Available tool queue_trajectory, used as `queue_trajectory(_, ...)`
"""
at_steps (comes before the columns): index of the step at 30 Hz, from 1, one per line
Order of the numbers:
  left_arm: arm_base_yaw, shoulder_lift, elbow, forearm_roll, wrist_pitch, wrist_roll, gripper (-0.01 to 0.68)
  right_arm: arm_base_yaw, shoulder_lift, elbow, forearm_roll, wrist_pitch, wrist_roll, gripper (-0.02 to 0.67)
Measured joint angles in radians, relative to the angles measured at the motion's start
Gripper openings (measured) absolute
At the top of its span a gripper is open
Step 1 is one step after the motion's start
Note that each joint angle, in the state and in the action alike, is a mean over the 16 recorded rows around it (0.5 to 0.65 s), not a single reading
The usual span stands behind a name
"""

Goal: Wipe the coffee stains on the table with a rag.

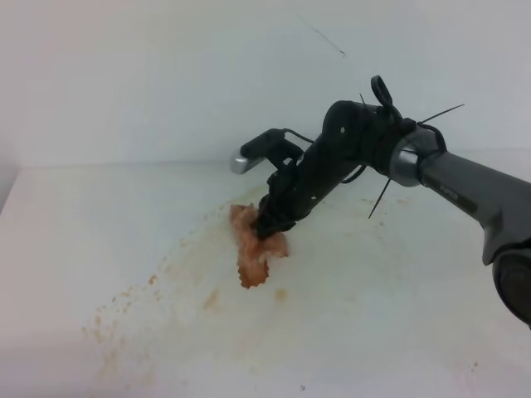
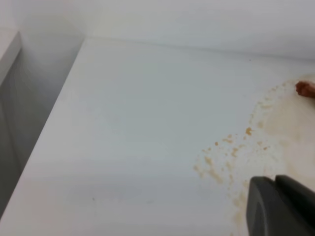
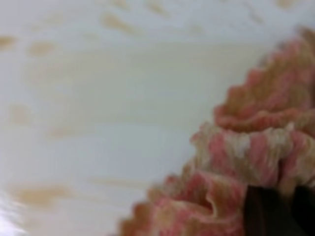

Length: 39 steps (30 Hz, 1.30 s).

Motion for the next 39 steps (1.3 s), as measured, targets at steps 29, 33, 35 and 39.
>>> queue_trajectory(29,0.000,0.000,0.000,0.000,0.000,0.000,-0.002,0.120,0.029,-0.004,-0.091,0.163,0.077,0.039)
queue_trajectory(33,0.000,0.000,0.000,0.000,0.000,0.000,-0.003,0.069,0.026,-0.001,-0.108,0.191,0.100,0.041)
queue_trajectory(35,0.000,0.000,0.000,0.000,0.000,0.000,-0.003,0.044,0.024,0.002,-0.112,0.197,0.109,0.041)
queue_trajectory(39,0.000,0.000,0.000,0.000,0.000,0.000,-0.003,0.002,0.021,0.006,-0.118,0.181,0.129,0.041)
